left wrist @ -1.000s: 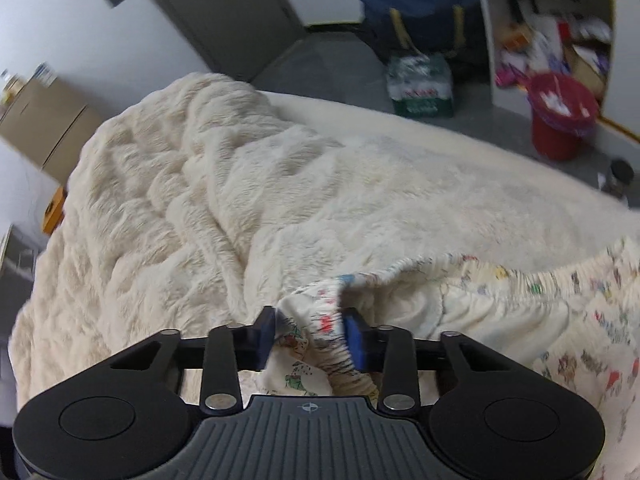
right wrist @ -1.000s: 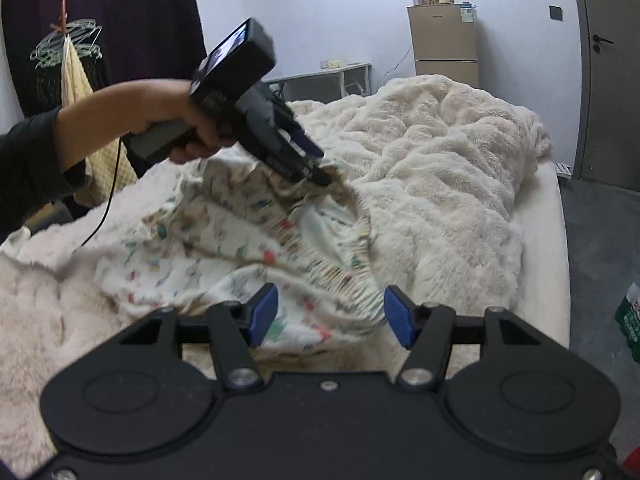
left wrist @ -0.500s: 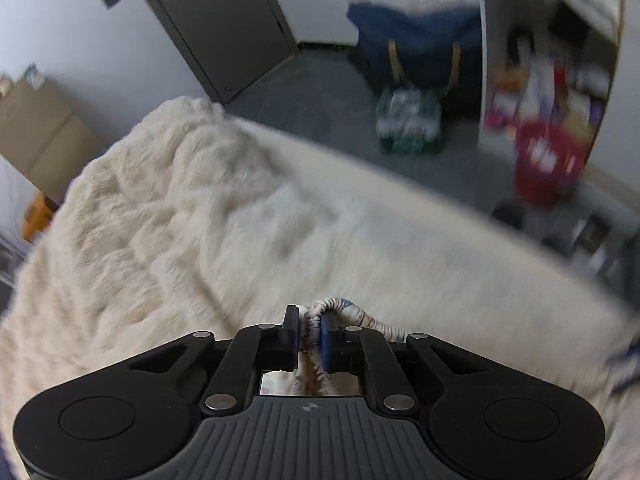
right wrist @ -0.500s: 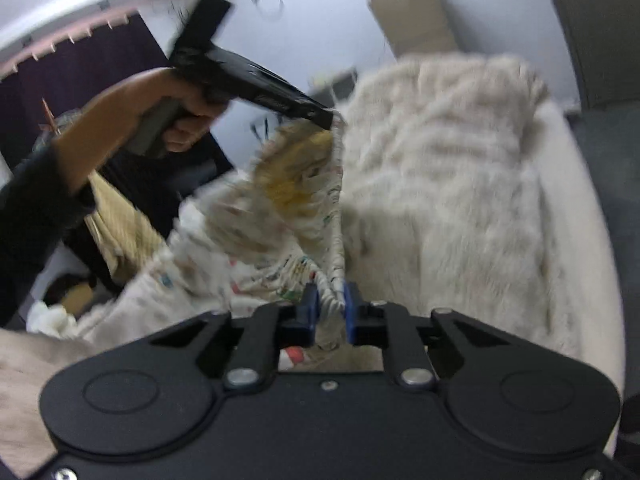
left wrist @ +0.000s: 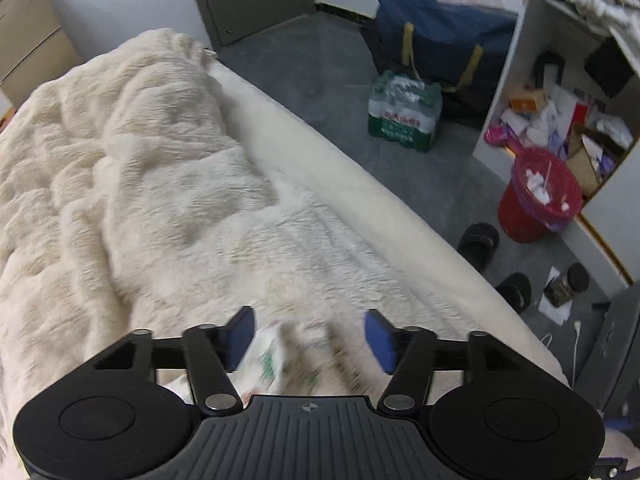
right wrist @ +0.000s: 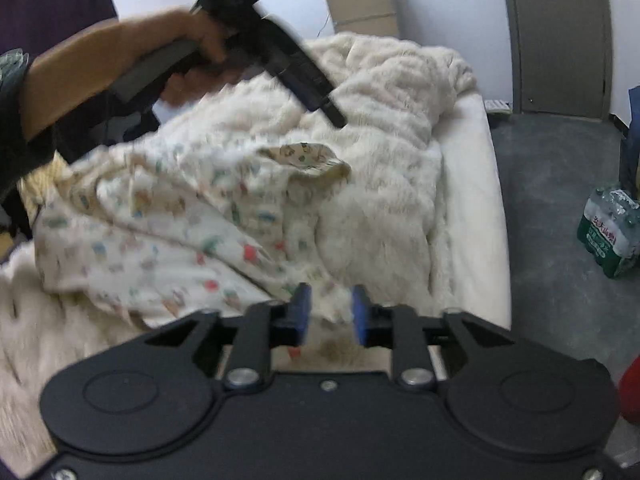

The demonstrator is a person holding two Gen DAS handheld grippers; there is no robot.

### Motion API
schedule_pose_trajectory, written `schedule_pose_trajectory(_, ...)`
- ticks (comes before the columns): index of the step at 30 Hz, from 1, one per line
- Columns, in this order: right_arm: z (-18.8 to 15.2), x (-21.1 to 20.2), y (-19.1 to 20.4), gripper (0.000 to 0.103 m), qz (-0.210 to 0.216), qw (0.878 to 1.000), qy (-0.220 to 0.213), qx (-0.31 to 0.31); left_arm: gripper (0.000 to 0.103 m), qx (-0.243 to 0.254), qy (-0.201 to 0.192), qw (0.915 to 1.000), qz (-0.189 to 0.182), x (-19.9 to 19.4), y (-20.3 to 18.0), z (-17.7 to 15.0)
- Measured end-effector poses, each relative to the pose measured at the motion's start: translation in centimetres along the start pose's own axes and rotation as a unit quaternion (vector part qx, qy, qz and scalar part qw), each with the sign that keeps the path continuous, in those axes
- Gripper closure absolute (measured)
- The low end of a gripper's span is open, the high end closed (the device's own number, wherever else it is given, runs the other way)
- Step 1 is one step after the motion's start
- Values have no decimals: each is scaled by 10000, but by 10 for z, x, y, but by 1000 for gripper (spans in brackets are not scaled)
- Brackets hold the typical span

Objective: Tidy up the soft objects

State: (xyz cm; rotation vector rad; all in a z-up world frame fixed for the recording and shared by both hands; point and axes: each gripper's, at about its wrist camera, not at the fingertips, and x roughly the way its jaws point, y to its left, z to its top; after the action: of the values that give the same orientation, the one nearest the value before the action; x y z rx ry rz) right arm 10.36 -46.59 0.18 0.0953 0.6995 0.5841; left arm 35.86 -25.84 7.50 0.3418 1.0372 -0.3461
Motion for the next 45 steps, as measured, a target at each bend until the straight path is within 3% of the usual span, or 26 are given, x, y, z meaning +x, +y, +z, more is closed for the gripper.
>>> schedule_pose_trajectory(2, 9, -3, 2, 53, 222, 9987, -434, 155, 28, -150, -238, 9995, -105, -23, 17, -7)
schedule_pose_trajectory(4, 19, 4, 4, 46, 455, 9974, -532, 185, 25, -253, -593, 9977, -229, -52, 31, -25)
schedule_pose_trajectory(8, 45, 47, 4, 46, 596, 9978, -232, 161, 21, -325, -1476, 9880, -330, -115, 57, -85)
schedule_pose_trajectory(10, 57, 74, 5, 45, 614, 9980, 32, 115, 20, -444, -1980, 9789, -249, -144, 68, -134)
schedule_pose_trajectory(15, 66, 134, -4, 44, 940, 9918, 621, 610, 19, -738, -2735, 9590, -14, -181, 92, -247)
schedule_pose_trajectory(17, 64, 153, -7, 51, 1371, 9827, 864, 893, 18, -1008, -2914, 9512, 144, -189, 109, -282)
schedule_pose_trajectory(19, 62, 159, -5, 77, 1585, 9784, 950, 925, 17, -1382, -3000, 9431, 379, -199, 134, -324)
schedule_pose_trajectory(23, 72, 145, -5, 81, 1284, 9860, 488, 945, 16, -1691, -3049, 9345, 715, -216, 169, -368)
schedule_pose_trajectory(25, 84, 121, -22, 82, 637, 9880, -202, 1392, 15, -1796, -3060, 9318, 764, -223, 180, -379)
schedule_pose_trajectory(26, 88, 112, -28, 81, 348, 9864, -447, 1544, 14, -1806, -3049, 9322, 731, -223, 183, -381)
schedule_pose_trajectory(28, 87, 110, -27, 79, 57, 9877, -349, 1521, 13, -1765, -2985, 9358, 638, -220, 184, -381)
schedule_pose_trajectory(29, 86, 109, -26, 76, -52, 9885, -246, 1490, 13, -1657, -2880, 9413, 602, -215, 181, -378)
schedule_pose_trajectory(31, 81, 109, -14, 52, -618, 9903, 8, 1245, 13, -1291, -2521, 9579, 479, -194, 168, -367)
schedule_pose_trajectory(33, 69, 98, 8, 50, -1256, 9887, -43, 813, 13, -973, -2250, 9685, 434, -173, 153, -360)
schedule_pose_trajectory(34, 62, 90, 19, 49, -1316, 9890, -101, 662, 13, -817, -2119, 9730, 417, -163, 146, -356)
schedule_pose_trajectory(37, 41, 61, 57, 43, -1024, 9938, -347, 276, 14, -634, -1912, 9793, 181, -138, 135, -352)
schedule_pose_trajectory(39, 28, 40, 85, 42, -765, 9958, -498, -49, 14, -586, -1871, 9806, -69, -126, 130, -350)
schedule_pose_trajectory(41, 15, 26, 107, 35, -547, 9965, -572, -285, 14, -542, -1892, 9800, -300, -119, 124, -349)
schedule_pose_trajectory(45, 0, 20, 147, 32, -212, 9956, -402, -821, 24, -263, -1784, 9832, -276, -104, 103, -341)
